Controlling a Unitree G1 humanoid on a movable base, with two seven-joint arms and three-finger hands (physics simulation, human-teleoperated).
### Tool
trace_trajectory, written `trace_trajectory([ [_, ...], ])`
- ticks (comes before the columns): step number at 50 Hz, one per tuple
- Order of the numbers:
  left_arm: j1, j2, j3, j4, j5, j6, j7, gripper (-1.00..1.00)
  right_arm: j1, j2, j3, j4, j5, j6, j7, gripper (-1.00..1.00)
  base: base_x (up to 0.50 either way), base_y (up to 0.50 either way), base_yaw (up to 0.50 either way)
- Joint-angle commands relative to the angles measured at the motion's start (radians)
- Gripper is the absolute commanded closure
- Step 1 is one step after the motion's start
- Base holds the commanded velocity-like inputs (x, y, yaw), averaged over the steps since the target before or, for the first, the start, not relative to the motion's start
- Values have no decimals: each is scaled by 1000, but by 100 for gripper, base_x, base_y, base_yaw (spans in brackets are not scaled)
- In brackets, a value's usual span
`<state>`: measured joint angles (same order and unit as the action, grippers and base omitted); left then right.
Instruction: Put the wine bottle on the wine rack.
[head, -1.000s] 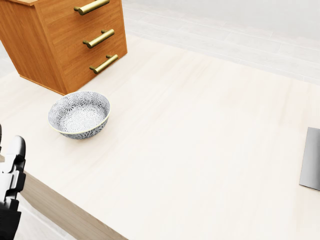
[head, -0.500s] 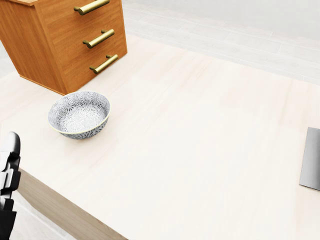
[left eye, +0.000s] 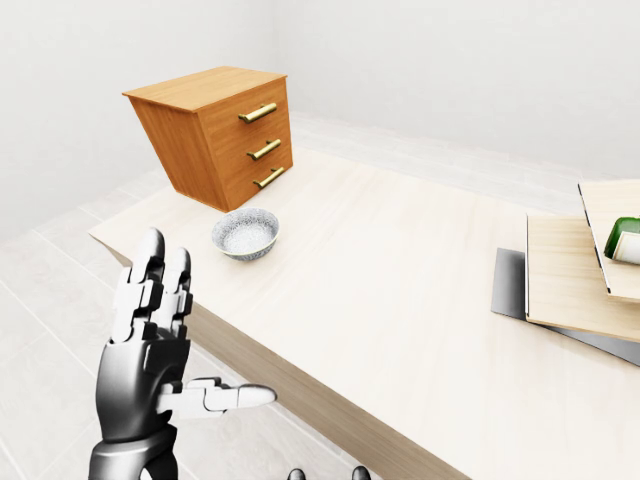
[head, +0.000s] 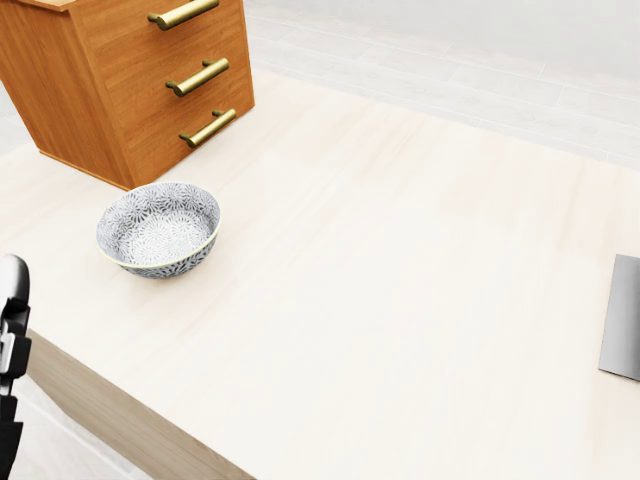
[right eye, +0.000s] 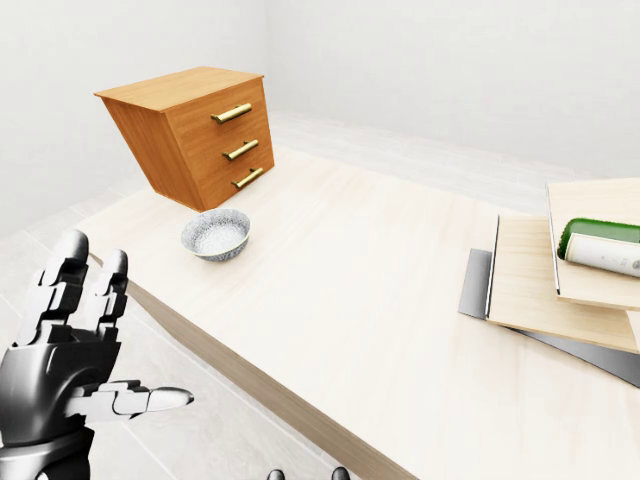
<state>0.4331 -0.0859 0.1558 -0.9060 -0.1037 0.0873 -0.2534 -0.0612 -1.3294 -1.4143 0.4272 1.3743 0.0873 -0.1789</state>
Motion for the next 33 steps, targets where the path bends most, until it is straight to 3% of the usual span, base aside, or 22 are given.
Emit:
trace_trajectory([
  [1,10,-5,9,7,-6,0,-9,-100,3,29,-61,-134,68,0,-76,-100,0,0,0],
  [20,12,-15,39,5,-19,0,-26,-100,17,47,-51,-165,57,0,-46,-100,0,0,0],
  [33,14,-24,49,-2,-20,0,-36,-100,34,68,-32,-142,-50,0,75,-100,0,0,0],
])
